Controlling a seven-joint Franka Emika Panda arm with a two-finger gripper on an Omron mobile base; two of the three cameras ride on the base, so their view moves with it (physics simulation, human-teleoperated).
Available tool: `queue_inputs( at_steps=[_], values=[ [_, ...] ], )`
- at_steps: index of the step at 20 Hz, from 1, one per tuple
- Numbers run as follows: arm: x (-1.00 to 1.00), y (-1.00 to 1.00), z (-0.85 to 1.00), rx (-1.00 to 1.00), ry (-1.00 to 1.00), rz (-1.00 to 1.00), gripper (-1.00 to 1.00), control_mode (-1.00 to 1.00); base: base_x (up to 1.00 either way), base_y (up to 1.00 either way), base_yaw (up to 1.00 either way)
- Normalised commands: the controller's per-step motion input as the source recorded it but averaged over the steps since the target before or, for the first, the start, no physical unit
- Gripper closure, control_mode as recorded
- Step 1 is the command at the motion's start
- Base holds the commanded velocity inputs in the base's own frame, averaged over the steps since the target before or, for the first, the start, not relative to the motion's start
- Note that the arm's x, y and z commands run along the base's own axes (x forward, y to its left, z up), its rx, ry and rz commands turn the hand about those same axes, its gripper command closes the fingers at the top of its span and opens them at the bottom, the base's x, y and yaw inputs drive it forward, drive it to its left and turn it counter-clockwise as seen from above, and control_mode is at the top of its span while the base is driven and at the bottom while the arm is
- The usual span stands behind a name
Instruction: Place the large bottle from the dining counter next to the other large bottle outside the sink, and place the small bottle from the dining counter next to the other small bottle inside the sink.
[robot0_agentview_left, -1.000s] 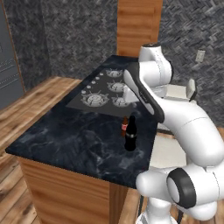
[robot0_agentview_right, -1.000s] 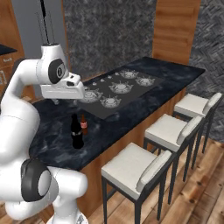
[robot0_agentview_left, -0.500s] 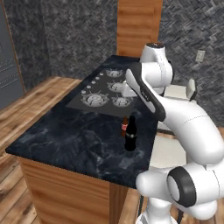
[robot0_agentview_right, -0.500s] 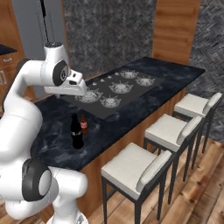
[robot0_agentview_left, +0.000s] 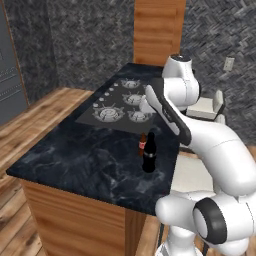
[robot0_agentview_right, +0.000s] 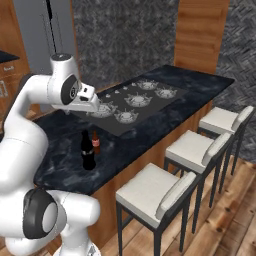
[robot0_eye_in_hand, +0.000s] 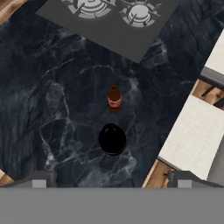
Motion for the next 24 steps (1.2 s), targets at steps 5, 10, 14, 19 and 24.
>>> queue_inputs(
  at_steps=[5, 10, 14, 19, 24],
  values=[
    [0.0, 0.0, -0.12, -0.02, 0.0, 0.0, -1.0, -1.0, 0.0, 0.0, 0.0],
    [0.0, 0.0, -0.39, 0.0, -0.18, 0.0, -1.0, -1.0, 0.0, 0.0, 0.0],
    [0.0, 0.0, -0.24, 0.0, -0.04, 0.0, -1.0, -1.0, 0.0, 0.0, 0.0],
    [0.0, 0.0, -0.02, 0.0, 0.05, 0.0, -1.0, -1.0, 0.0, 0.0, 0.0],
    [0.0, 0.0, -0.05, 0.0, 0.03, 0.0, -1.0, -1.0, 0.0, 0.0, 0.0]
  ],
)
